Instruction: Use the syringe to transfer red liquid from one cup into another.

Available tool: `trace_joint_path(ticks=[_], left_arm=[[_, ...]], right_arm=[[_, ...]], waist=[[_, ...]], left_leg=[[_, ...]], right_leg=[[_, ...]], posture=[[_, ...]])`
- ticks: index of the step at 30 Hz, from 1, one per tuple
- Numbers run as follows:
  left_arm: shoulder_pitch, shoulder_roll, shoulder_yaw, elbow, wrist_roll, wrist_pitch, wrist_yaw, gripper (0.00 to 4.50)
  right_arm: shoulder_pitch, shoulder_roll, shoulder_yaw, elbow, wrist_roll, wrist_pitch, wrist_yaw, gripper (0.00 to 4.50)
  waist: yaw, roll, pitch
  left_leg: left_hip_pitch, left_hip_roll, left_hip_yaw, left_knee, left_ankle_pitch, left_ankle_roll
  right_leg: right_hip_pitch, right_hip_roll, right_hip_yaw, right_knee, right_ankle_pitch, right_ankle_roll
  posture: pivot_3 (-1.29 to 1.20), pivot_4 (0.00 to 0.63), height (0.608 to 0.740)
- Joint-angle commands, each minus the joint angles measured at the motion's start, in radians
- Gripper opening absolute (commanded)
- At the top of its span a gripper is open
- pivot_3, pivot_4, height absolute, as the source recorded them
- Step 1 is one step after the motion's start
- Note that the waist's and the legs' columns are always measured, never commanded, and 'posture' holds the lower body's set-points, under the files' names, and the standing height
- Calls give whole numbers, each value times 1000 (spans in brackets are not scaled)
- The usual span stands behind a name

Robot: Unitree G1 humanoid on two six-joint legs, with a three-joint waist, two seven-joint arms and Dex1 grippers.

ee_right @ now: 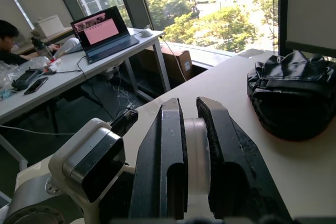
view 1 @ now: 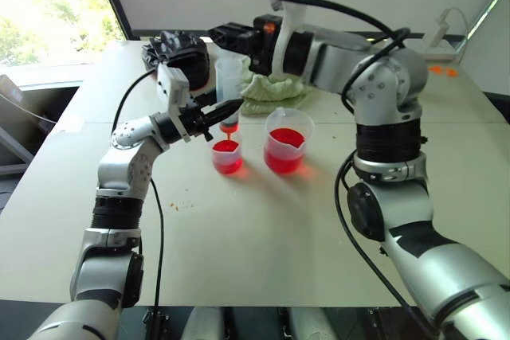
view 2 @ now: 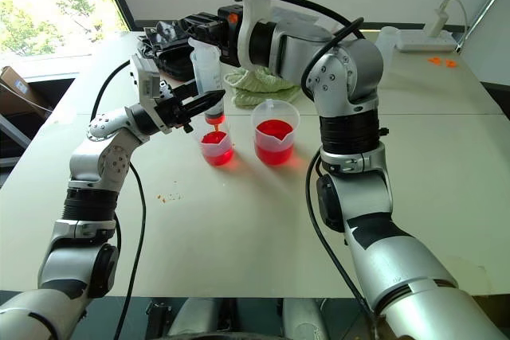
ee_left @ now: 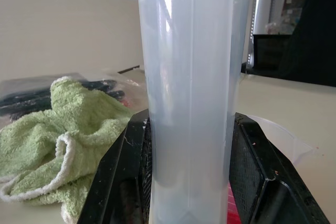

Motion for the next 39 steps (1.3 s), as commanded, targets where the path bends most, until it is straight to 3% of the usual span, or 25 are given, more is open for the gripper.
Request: trace_joint_path(ticks=[1,39], left_arm=[[-27,13,37,-27,-8,-9,34,1373],[-22,23,47,-48,-14,13,40,1373]], right_arm=[[4,50,27,-48,42,45,18,33],[74,107,38,-90,32,109,-3,33]], waist=[[0,0,0],[0,0,0]], left_leg=[[0,0,0,0,0,0],[0,0,0,0,0,0]], right_leg=[[0,0,0,0,0,0],[0,0,0,0,0,0]], posture=[[0,150,711],[0,150,711]])
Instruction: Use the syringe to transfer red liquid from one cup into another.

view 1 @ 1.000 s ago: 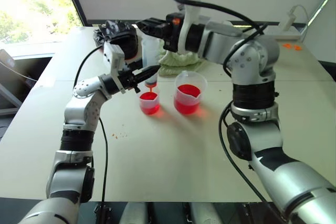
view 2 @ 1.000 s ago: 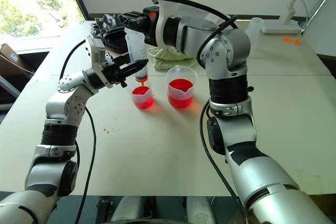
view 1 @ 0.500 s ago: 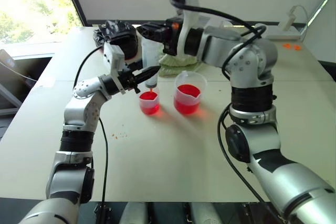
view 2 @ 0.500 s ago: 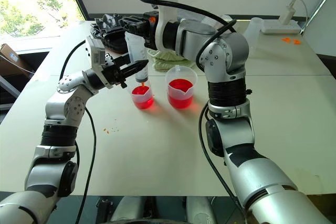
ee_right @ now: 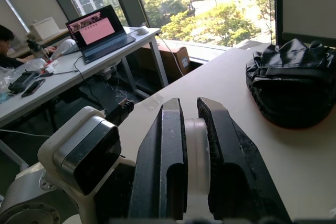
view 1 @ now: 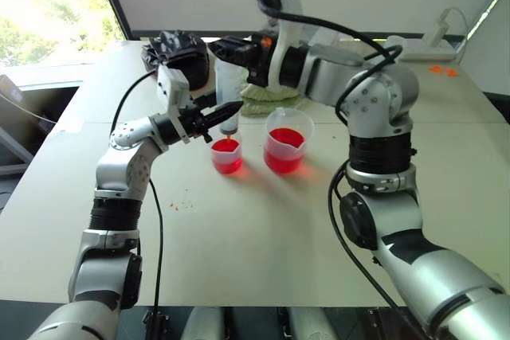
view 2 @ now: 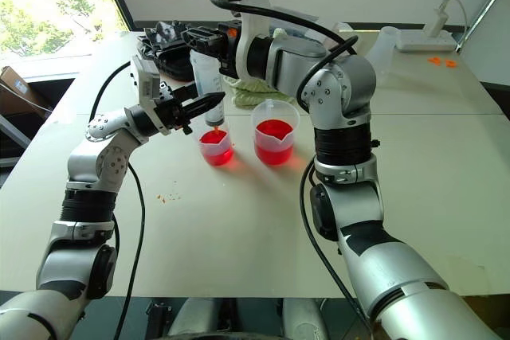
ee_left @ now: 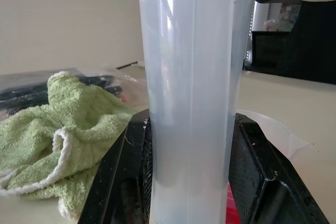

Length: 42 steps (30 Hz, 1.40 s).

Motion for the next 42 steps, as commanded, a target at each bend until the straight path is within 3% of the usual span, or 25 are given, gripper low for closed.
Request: trace_joint_path(ticks=[1,42], left_arm=[[-30,15,48,-31,-12,-13,41,1373],[-21,20,46,-33,-13,-13,36,1373]], right_arm=[[17,55,62,-33,56,74,39,33],[10,56,75,-44,46,64,63,33]], waist=[[0,0,0],[0,0,0]], left_leg=[[0,0,0,0,0,0],[0,0,0,0,0,0]], right_leg=[[0,0,0,0,0,0],[0,0,0,0,0,0]], posture=[[0,150,711],[0,150,711]])
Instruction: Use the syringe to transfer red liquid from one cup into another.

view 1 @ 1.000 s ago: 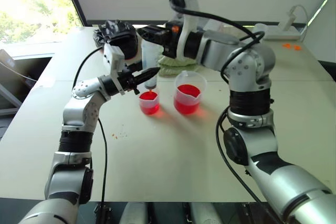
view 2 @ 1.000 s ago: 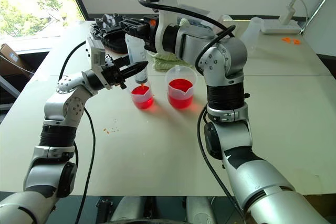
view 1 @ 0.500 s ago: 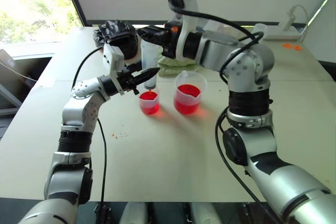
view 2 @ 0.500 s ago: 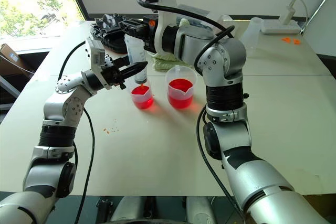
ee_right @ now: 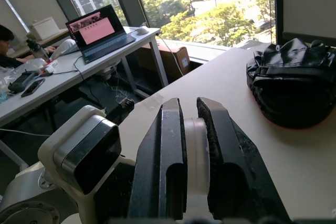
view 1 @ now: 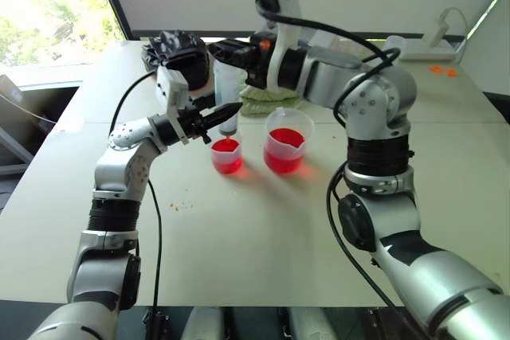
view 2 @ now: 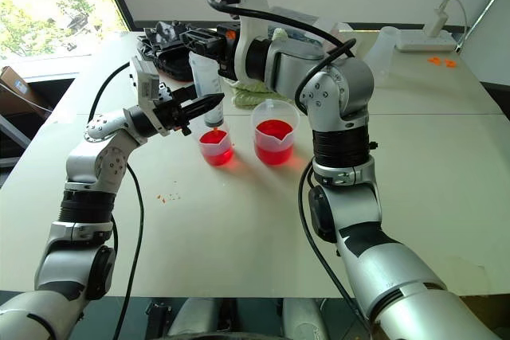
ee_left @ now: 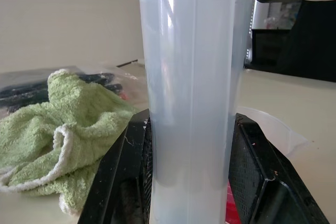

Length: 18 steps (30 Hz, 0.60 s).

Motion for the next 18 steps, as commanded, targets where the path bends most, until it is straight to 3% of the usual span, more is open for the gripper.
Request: trace_joint_path(ticks=[1,18], left_arm=[[-23,14,44,-36,-9,-21,36,1373],[-49,15,61,-28,-21,-14,58,1373]], right_arm=[[0,46,72,-33,60,65,62,33],[-32,37,46,-11,58,42,69,33]], waist=[[0,0,0],[0,0,0]], left_leg=[[0,0,0,0,0,0],[0,0,0,0,0,0]], right_leg=[[0,0,0,0,0,0],[0,0,0,0,0,0]], posture=[[0,150,711],[0,150,711]])
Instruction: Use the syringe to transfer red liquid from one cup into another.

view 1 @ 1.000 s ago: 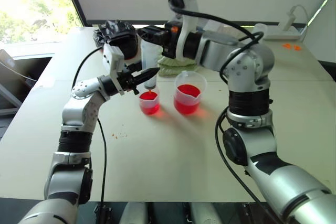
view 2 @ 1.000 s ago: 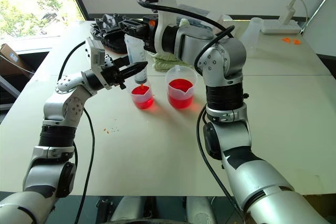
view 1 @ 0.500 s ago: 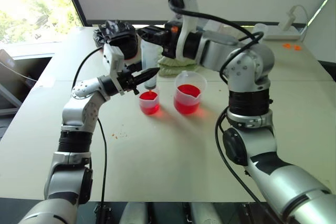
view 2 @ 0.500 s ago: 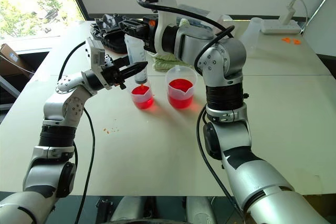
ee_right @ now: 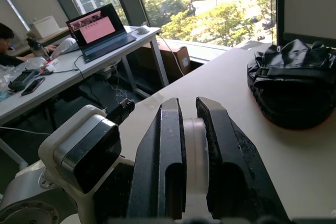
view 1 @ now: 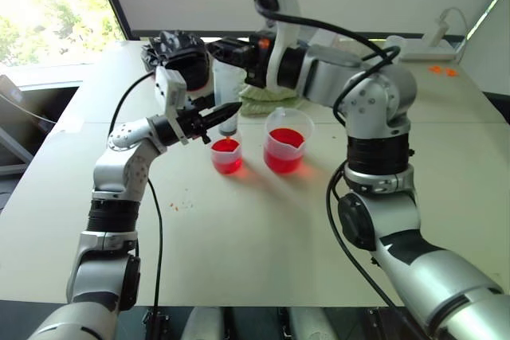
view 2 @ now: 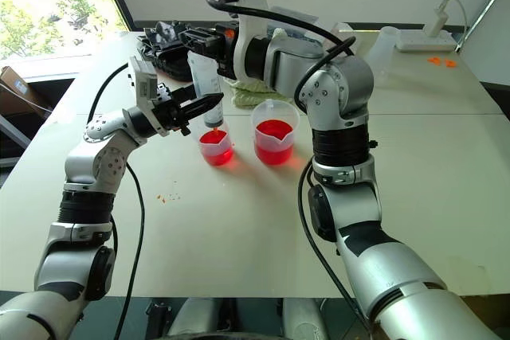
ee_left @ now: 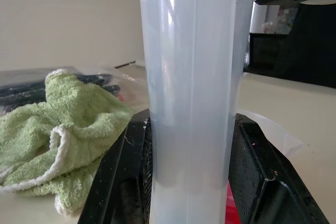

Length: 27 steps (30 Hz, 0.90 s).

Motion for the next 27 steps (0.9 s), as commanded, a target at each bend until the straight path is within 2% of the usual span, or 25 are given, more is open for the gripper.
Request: trace_joint_path(ticks=[1,2,3,12,19,24,27], left_arm=[[-48,16,50,-21,1,-26,54,1373],[-43,16,48,-24,2,-28,53,1373],[-40,16,48,-26,2,-28,54,1373],[-21,18,47,-45,-2,-24,63,1373],[-14,17,53,-69,-19,-10,83,1373],[-18,11,81,-103,-74,52,124,1373],[-45,-14,132,-113,-176,174,204,1373]], right_arm=[[-19,36,45,-14,57,37,65,934],[-25,34,41,-8,52,34,61,1244],[-29,32,35,-1,47,32,57,1737],[-65,-27,-37,31,44,19,52,1737],[-109,-105,-146,92,74,16,29,1737],[-86,-164,-195,79,106,36,5,1737],[-60,-188,-199,67,108,40,-14,1737]], waist=[[0,0,0],[-1,0,0],[-1,0,0],[0,0,0],[1,0,0],[1,0,0],[4,0,0]], left_leg=[[0,0,0,0,0,0],[0,0,0,0,0,0],[0,0,0,0,0,0],[0,0,0,0,0,0],[0,0,0,0,0,0],[0,0,0,0,0,0],[0,0,0,0,0,0]], right_leg=[[0,0,0,0,0,0],[0,0,0,0,0,0],[0,0,0,0,0,0],[0,0,0,0,0,0],[0,0,0,0,0,0],[0,0,0,0,0,0],[0,0,0,0,0,0]], posture=[[0,150,711],[0,150,711],[0,150,711],[0,150,711],[0,150,711],[0,150,711],[0,150,711]])
